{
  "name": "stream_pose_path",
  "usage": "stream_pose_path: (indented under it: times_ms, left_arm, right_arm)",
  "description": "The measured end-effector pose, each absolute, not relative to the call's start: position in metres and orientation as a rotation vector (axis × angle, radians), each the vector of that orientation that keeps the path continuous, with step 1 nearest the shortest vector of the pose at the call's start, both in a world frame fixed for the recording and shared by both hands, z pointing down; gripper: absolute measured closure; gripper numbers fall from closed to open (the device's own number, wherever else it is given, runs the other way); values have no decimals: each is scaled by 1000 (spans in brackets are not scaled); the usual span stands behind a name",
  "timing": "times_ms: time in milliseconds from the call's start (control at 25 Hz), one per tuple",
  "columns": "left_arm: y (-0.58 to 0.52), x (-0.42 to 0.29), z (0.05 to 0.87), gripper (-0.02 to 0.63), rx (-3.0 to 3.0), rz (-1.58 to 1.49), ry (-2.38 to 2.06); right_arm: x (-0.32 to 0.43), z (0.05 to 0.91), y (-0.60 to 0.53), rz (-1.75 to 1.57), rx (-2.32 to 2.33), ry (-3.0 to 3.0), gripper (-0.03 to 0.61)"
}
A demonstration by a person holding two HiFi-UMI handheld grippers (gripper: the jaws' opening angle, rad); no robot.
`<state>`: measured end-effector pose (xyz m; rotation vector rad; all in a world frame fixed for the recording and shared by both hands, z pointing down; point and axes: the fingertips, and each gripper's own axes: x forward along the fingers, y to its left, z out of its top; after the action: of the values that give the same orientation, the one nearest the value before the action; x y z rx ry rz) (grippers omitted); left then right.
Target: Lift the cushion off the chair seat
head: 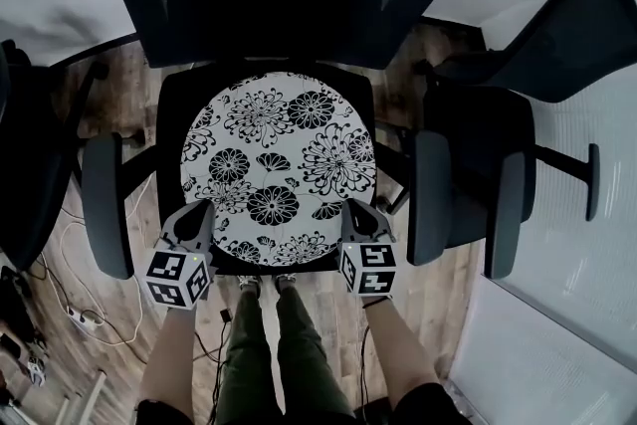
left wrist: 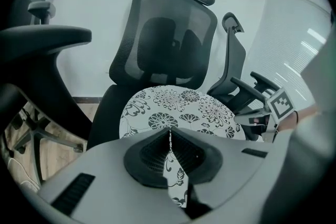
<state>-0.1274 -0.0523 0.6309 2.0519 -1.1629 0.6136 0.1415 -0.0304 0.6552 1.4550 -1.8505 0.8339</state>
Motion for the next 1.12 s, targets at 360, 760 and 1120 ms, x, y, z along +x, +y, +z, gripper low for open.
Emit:
stream_pose_path:
  times_ms: [360, 760, 1120]
  left_arm:
    - [-45, -132, 646, 601, 2012, 624, -1152]
    - [-43, -135, 653, 600, 1976, 627, -1176]
    - [-49, -155, 659, 320, 1874, 672, -1292]
  right_arm:
    - [141, 664, -25, 832, 1444, -1833, 560]
    - [149, 661, -27, 793, 1547, -1820, 560]
    - [164, 661, -27, 744, 1617, -1741, 325]
